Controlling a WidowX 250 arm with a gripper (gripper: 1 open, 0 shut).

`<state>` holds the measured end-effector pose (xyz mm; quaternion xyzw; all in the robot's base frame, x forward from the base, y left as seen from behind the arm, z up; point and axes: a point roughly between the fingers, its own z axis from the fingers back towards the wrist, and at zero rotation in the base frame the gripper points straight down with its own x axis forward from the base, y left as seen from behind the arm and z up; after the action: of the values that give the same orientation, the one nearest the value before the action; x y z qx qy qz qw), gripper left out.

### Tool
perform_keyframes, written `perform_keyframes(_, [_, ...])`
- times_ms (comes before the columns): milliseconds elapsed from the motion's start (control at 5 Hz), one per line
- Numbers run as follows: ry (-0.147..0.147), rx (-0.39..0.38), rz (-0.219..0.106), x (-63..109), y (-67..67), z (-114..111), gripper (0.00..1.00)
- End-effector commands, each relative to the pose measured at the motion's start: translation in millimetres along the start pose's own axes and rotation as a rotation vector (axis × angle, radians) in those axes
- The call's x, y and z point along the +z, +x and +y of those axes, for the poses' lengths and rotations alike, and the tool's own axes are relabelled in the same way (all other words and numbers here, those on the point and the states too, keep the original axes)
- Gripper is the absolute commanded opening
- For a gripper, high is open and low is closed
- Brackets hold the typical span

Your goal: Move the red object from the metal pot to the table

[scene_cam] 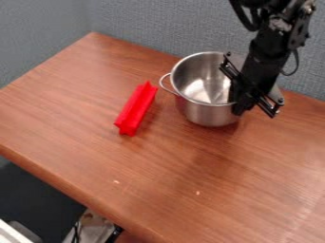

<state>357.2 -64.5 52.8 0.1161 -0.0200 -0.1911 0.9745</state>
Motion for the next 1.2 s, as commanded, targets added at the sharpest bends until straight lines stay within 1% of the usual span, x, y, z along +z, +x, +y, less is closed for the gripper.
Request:
perform_keyframes(0, [0.031,-0.021,-0.06,8.5,15.3,8.3,0.0])
perform_keyframes(400, [0.035,-0.04,-0.052,-1.0,24.6,12.1,0.0])
perform_keyframes(800, [0.027,-0.043,-0.041,-10.6,27.5,13.7,0.0])
perform_keyframes(1000, [0.017,-0.04,-0.034,-15.5,26.9,13.9,1.0])
